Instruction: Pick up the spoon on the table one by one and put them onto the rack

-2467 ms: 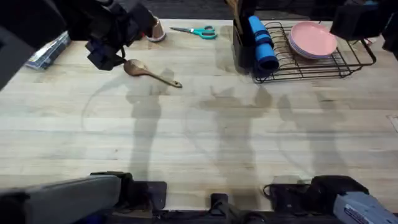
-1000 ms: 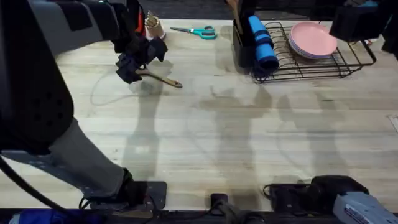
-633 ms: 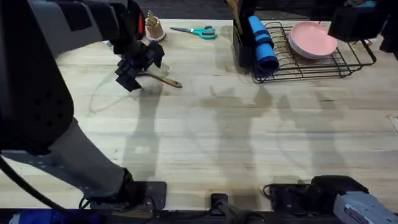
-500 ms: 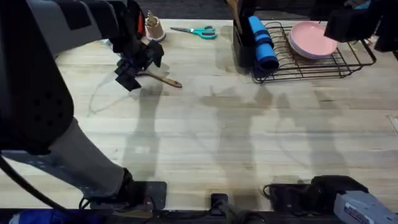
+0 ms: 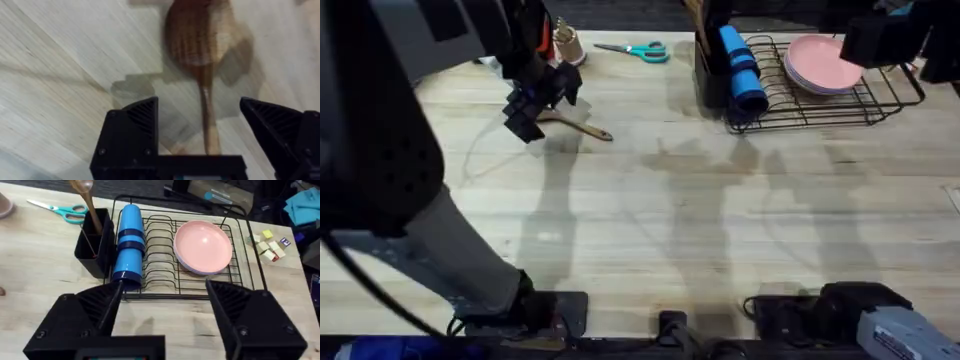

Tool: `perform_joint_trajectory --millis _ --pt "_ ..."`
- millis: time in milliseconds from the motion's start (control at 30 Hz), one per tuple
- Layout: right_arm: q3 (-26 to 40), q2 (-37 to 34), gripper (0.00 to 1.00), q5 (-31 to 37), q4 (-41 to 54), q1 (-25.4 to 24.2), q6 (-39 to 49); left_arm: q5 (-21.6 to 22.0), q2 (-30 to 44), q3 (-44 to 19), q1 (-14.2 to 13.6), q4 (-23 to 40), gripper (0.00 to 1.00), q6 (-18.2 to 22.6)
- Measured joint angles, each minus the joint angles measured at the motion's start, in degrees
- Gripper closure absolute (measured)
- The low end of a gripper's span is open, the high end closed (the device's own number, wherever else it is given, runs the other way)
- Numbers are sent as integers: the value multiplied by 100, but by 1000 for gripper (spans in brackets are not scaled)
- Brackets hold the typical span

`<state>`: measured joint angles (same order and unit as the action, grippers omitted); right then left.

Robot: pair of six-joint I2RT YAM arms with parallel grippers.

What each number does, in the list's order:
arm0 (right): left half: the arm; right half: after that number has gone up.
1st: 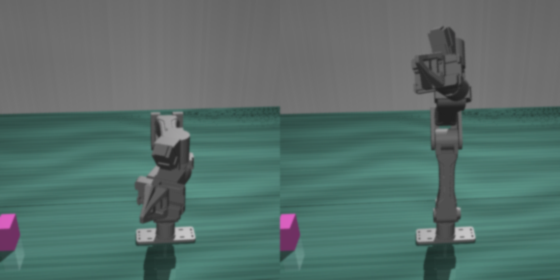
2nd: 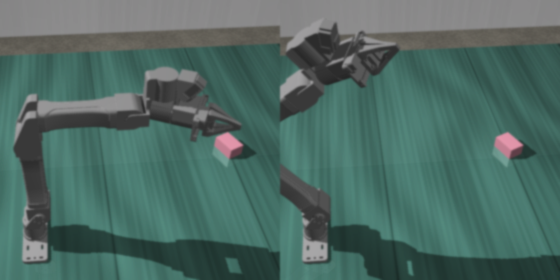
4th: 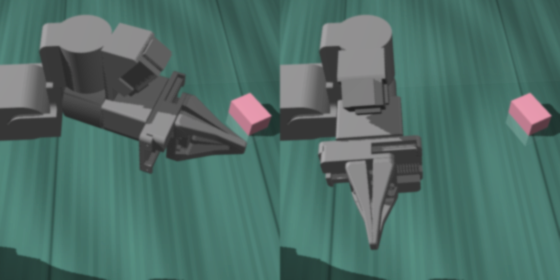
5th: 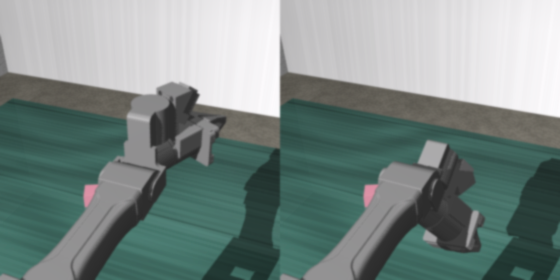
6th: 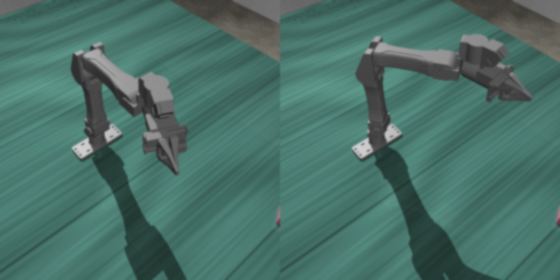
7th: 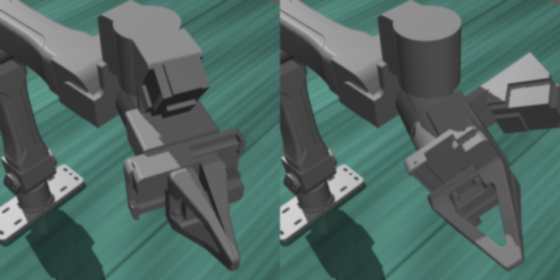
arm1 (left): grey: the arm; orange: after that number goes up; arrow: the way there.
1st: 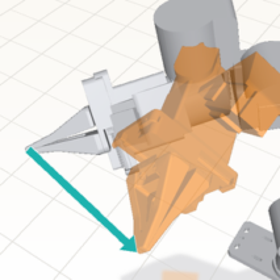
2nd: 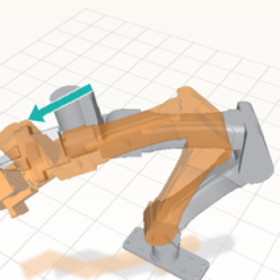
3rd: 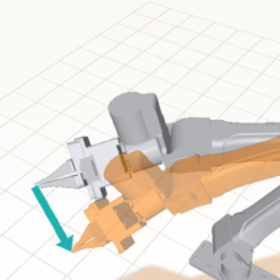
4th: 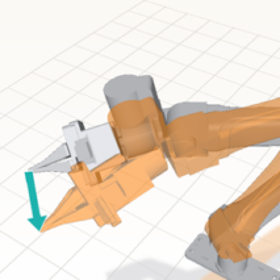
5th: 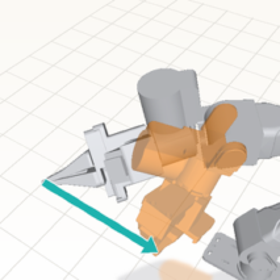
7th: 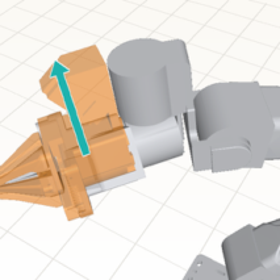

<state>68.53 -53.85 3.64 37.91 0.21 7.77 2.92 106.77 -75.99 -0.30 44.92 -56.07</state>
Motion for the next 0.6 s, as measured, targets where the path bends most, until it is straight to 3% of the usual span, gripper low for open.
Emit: perform_joint_trajectory --millis 600 --pt "0 -2 4 0 2 0 0 202 565 -404 -59 480 4 11"
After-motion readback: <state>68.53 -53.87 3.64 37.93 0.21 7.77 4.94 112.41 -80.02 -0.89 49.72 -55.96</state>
